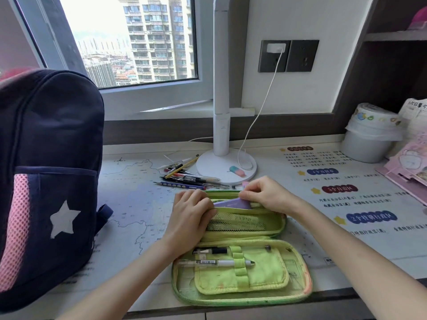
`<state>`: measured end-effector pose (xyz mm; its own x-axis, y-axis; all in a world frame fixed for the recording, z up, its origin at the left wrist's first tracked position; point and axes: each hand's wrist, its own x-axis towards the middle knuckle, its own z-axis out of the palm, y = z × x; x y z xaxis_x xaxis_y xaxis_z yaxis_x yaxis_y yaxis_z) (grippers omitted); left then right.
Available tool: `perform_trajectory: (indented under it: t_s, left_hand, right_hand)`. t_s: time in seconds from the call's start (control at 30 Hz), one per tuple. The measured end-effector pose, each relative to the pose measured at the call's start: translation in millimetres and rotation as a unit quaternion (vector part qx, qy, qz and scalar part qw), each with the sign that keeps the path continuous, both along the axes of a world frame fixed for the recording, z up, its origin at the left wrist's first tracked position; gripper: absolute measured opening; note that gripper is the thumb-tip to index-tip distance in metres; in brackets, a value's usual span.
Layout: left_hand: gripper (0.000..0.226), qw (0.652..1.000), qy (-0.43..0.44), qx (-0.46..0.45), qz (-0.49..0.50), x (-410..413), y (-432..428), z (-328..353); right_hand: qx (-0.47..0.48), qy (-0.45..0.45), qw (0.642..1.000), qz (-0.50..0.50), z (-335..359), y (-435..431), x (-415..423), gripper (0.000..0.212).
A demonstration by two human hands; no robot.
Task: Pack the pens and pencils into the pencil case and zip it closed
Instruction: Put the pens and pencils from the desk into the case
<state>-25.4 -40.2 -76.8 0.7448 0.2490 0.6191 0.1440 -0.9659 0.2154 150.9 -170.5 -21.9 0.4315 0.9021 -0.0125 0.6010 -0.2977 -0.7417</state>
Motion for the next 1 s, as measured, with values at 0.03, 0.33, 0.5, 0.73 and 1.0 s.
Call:
perform_trajectory:
  t_s: [0.03, 0.33, 0.5, 0.73, 1.0]
  left_hand:
    - [0.019, 1.000, 0.010, -0.006, -0.007, 0, 0, 0]
    - [0.011, 0.991, 0.098, -0.086, -0.004, 4, 5, 2]
    - [0.029, 0.990, 0.121, -0.048, 0.044, 14, -3, 16]
    - [0.016, 0.974, 0.225, -0.039, 0.017, 62, -46, 30]
    - [0.038, 0.966, 0.252, 0.055, 0.011, 106, -71, 24]
  right_hand:
    - [-0.027, -0.043, 0.999, 0.008, -3, 3, 0, 0.018]
    - [-0.121, -0.328, 0.936, 0.021, -15, -1, -3, 0.044]
    - [-0.039, -0.344, 0.932, -0.105, -26, -32, 9, 0.023]
    - [0.016, -0.066, 0.964, -0.258, -65, -47, 16, 0.026]
    - [0.171, 0.056, 0.945, -0.273, -78, -49, 14, 0.024]
